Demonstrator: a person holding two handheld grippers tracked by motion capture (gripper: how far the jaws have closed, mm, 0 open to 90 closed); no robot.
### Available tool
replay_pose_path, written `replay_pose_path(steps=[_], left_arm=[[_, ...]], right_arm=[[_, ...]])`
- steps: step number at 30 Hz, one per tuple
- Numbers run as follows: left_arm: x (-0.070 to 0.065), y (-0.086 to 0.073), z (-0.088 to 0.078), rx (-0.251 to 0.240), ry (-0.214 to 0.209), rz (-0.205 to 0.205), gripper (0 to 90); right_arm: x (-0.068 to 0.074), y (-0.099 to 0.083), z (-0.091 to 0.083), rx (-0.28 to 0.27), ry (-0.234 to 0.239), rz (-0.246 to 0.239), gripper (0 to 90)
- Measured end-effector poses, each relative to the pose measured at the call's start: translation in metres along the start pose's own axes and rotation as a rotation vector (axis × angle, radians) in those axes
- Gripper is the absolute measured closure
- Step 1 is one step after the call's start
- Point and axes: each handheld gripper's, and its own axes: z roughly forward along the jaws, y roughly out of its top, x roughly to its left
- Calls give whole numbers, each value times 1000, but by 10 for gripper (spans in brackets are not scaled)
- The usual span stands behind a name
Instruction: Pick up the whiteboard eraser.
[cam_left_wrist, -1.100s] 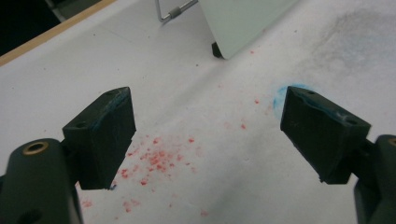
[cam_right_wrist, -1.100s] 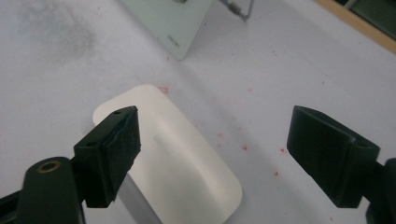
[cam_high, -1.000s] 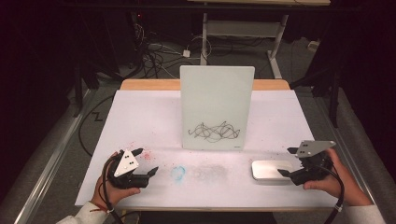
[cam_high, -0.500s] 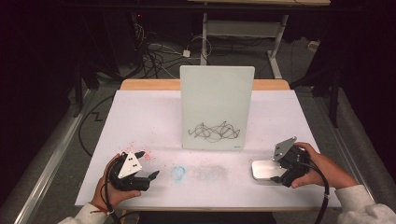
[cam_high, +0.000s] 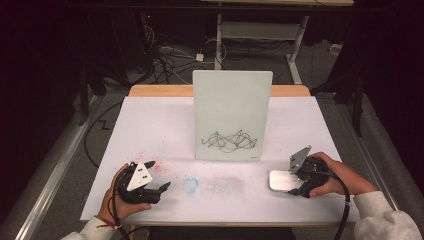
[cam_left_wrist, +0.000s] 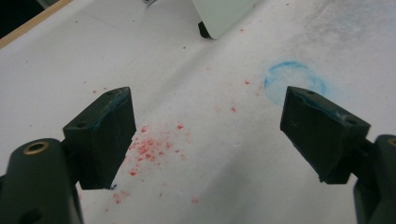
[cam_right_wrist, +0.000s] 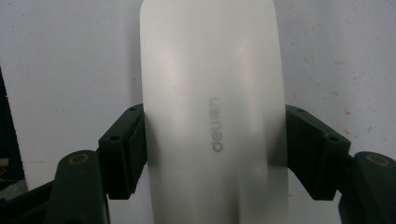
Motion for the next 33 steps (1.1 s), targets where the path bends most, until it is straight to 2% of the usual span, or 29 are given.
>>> replay_pose_path(steps=[4, 6, 8, 9, 13, 16, 18, 19, 20, 22, 25, 26, 27, 32, 33], left_arm=[[0, 0, 0, 2, 5, 4, 175], [-1, 1, 0, -2, 11, 7, 175], [-1, 1, -1, -8, 19, 0, 175], [-1, 1, -1, -14, 22, -1, 175], [-1, 1, -1, -36, 9, -3, 175], [-2, 2, -1, -35, 8, 1, 174], [-2, 1, -1, -38, 3, -3, 174], [-2, 1, -1, -35, 1, 1, 174], [-2, 1, -1, -32, 7, 2, 174], [-2, 1, -1, -34, 3, -2, 174], [-2, 1, -1, -32, 4, 2, 175], [-2, 1, -1, -32, 9, 1, 175], [-2, 0, -2, -36, 10, -1, 175], [1, -2, -2, -36, 23, -5, 174], [1, -2, -2, -38, 29, -5, 174]], right_arm=[[4, -4, -3, -9, -21, 2, 300], [6, -4, -7, -36, -62, 3, 301], [8, -3, -11, -79, -101, 37, 302], [8, -1, -14, -100, -128, 30, 302], [13, 4, -21, -215, -195, 83, 304], [17, 12, -25, -270, -265, 96, 305], [20, 18, -26, -309, -296, 127, 306], [24, 25, -26, -334, -346, 138, 306], [24, 25, -26, -334, -346, 138, 306], [26, 33, -25, -377, -390, 161, 307], [29, 42, -22, -409, -455, 166, 307], [29, 46, -20, -434, -494, 159, 307], [29, 46, -20, -434, -494, 159, 307], [27, 56, -22, -519, -560, 202, 308], [27, 58, -23, -523, -572, 195, 307]])
